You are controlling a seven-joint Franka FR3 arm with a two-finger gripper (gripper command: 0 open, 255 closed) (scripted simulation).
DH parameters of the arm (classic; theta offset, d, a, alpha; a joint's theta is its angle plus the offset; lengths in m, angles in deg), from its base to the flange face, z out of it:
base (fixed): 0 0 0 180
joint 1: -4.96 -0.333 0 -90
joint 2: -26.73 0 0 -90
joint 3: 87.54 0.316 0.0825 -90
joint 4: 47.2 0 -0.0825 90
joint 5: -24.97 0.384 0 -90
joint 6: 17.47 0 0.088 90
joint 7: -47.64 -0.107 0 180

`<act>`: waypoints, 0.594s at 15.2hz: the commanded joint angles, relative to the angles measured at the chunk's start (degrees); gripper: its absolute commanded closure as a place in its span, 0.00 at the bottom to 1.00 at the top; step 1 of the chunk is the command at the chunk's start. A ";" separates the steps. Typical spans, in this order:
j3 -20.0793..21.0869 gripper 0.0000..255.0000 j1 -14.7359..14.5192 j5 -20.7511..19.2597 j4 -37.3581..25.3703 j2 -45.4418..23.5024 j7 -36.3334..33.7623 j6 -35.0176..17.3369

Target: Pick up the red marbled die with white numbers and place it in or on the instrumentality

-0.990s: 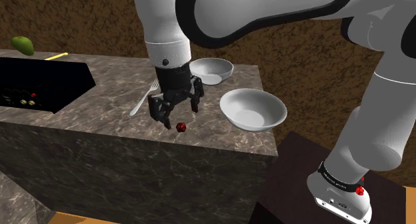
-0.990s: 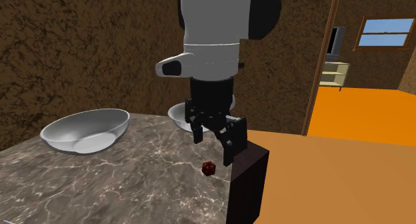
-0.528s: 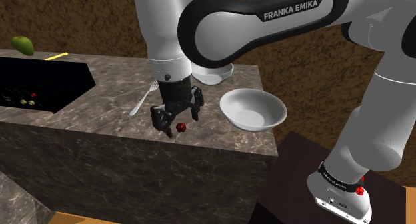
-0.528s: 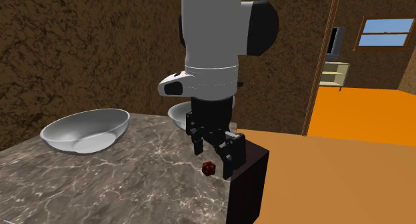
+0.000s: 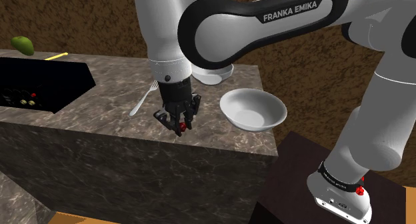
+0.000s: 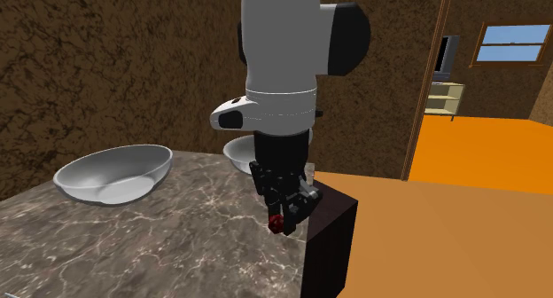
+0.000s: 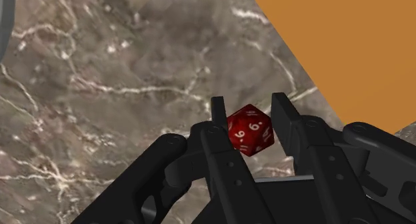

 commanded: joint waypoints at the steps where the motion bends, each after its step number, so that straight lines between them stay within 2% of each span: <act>1: 0.00 1.00 0.00 0.00 0.00 0.00 0.00 0.00; 9: 0.02 1.00 -0.03 0.01 -0.76 0.00 0.00 0.76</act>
